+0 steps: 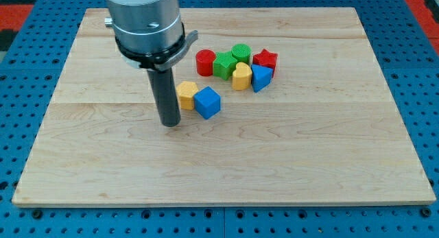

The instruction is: Move the blue cube into the yellow heart

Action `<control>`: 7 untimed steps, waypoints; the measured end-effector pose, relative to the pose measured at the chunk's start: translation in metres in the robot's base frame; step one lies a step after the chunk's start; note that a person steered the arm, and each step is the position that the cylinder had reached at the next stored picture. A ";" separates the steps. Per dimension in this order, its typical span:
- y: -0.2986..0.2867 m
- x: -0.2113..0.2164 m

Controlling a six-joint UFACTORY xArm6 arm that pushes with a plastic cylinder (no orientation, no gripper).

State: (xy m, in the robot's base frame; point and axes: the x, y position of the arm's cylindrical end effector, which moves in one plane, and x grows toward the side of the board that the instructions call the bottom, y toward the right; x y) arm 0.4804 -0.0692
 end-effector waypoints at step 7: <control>0.004 -0.037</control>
State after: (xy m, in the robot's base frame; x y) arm 0.4431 -0.0655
